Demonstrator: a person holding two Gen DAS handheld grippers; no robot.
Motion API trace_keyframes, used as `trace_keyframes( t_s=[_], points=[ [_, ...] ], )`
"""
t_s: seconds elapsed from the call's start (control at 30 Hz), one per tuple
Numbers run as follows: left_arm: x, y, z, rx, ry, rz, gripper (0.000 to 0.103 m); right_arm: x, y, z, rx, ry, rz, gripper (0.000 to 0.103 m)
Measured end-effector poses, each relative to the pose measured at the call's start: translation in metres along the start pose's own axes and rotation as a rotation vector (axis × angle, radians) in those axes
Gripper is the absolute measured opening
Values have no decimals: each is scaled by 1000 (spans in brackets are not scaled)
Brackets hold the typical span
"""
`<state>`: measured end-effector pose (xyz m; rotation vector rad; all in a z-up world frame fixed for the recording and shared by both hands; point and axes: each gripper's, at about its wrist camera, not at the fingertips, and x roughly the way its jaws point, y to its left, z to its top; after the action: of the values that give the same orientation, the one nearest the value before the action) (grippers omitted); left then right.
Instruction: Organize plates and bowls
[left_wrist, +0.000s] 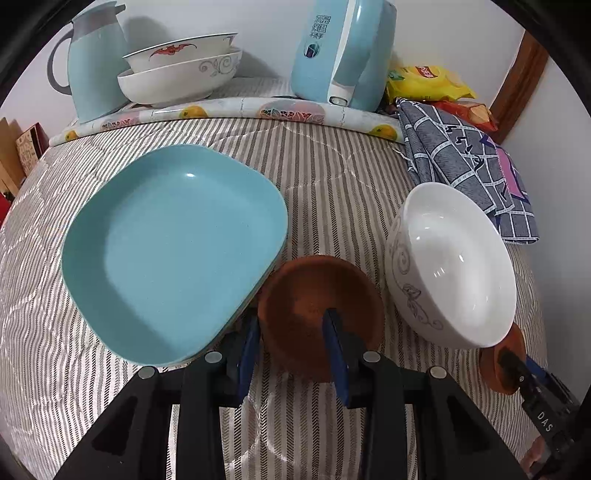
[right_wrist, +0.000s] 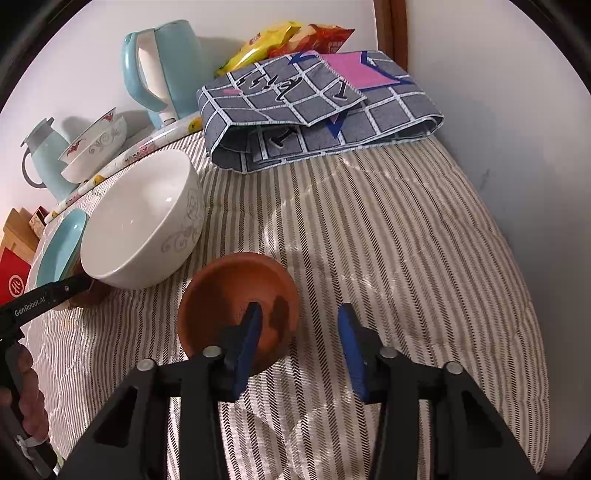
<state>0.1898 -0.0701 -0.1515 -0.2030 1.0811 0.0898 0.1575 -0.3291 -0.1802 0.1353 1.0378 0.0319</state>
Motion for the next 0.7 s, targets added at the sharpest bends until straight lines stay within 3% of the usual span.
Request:
trace_keyframes(
  t_s=[0.1, 0.6, 0.7],
  points=[
    [5, -1, -1, 8, 15, -2, 33, 1, 1, -1, -10, -8, -3, 31],
    [12, -2, -2, 3, 20, -26, 32, 5, -2, -3, 10, -39, 20, 32],
    [11, 0, -3, -7, 7, -32, 26, 5, 0, -5, 3, -51, 19, 29]
  ],
)
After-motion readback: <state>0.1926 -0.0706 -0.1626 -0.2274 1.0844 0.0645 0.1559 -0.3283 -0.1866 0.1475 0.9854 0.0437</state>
